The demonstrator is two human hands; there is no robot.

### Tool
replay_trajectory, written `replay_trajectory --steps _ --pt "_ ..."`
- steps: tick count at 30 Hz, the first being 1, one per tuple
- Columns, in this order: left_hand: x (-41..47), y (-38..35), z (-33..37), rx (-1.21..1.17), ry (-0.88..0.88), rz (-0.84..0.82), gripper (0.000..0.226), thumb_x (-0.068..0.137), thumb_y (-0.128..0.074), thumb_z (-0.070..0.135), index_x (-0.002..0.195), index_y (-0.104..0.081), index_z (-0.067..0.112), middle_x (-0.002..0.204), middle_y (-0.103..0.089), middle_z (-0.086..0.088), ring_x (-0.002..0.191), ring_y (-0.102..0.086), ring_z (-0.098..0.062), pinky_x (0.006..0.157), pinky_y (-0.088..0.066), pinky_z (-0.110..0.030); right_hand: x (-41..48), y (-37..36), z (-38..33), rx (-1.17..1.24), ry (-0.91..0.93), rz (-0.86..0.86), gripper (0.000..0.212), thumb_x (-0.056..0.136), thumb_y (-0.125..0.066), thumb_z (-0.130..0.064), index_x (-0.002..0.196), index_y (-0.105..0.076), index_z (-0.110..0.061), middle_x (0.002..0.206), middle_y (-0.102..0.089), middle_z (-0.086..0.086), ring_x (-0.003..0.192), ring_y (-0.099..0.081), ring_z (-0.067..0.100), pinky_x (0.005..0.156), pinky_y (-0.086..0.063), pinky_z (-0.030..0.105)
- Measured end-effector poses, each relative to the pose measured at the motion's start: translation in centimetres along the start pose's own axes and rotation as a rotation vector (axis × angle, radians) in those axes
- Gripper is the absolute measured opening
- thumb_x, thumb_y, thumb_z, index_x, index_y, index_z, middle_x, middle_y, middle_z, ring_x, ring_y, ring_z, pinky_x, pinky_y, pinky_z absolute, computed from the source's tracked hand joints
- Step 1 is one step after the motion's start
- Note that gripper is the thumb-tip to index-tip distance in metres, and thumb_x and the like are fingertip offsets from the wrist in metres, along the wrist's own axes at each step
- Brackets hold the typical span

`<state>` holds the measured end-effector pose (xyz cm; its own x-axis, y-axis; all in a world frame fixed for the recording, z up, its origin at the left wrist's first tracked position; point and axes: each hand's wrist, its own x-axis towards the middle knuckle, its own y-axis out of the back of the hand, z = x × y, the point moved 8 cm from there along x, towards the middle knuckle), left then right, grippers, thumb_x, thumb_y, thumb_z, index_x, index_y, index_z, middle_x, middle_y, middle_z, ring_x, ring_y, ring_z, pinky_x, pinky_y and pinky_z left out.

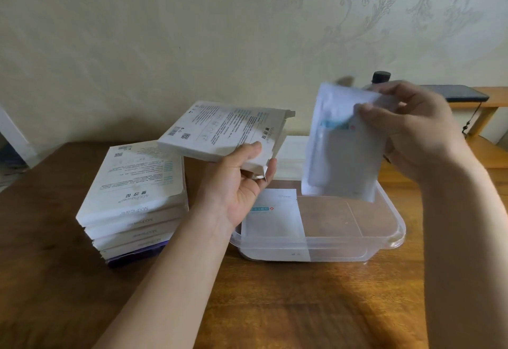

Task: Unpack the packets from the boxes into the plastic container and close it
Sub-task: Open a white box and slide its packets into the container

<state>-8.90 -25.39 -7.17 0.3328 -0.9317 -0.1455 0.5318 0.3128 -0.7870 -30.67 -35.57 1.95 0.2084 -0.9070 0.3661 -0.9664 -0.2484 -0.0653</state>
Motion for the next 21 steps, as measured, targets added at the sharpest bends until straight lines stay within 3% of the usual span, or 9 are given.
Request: replay_trajectory --steps 4,6,10,17,21 --pt "0.1 0.3 -0.4 0.031 0.002 0.012 0.032 0.09 -0.061 -0.009 0.103 -0.069 0.02 0.095 -0.079 -0.004 0.105 -0.068 -0.025 0.064 -0.061 -0.032 -0.2 -0.9 3.0 -0.404 -0.173 -0.103 0.018 0.084 -0.069 0.001 0.08 -0.073 -0.016 0.079 -0.069 0.012 0.067 -0.066 0.024 0.064 -0.06 0.037" --pt "0.1 0.4 -0.3 0.036 0.0 0.019 0.033 0.09 -0.062 -0.009 0.104 -0.068 0.02 0.094 -0.079 -0.003 0.104 -0.068 -0.025 0.064 -0.061 -0.032 -0.8 -1.7 4.6 -0.47 -0.295 -0.131 0.016 0.086 -0.067 0.002 0.085 -0.072 -0.013 0.082 -0.07 0.016 0.064 -0.067 0.022 0.059 -0.06 0.033" --pt "0.2 0.6 -0.2 0.05 -0.016 0.033 0.032 0.089 -0.062 -0.01 0.103 -0.067 0.019 0.096 -0.078 -0.004 0.102 -0.068 -0.025 0.064 -0.061 -0.033 -1.6 -2.8 7.1 -0.607 -0.452 -0.197 0.011 0.086 -0.067 -0.001 0.089 -0.073 -0.009 0.084 -0.073 0.013 0.075 -0.071 0.026 0.069 -0.062 0.036" --pt "0.2 0.5 -0.3 0.071 -0.018 0.016 0.033 0.09 -0.061 -0.01 0.102 -0.067 0.02 0.095 -0.079 -0.004 0.104 -0.067 -0.025 0.064 -0.061 -0.033 -2.0 -3.7 7.6 -0.995 -0.472 -0.278 0.007 0.09 -0.065 -0.01 0.096 -0.069 -0.01 0.085 -0.068 0.004 0.077 -0.064 0.019 0.056 -0.047 0.023" --pt "0.3 0.5 -0.4 0.102 -0.027 0.009 0.034 0.091 -0.06 -0.01 0.103 -0.067 0.021 0.095 -0.079 -0.002 0.103 -0.067 -0.025 0.061 -0.059 -0.032 -2.3 -3.9 6.3 -1.298 -0.367 -0.273 0.008 0.085 -0.067 -0.007 0.089 -0.06 -0.009 0.081 -0.06 0.006 0.071 -0.058 0.022 0.058 -0.045 0.03"
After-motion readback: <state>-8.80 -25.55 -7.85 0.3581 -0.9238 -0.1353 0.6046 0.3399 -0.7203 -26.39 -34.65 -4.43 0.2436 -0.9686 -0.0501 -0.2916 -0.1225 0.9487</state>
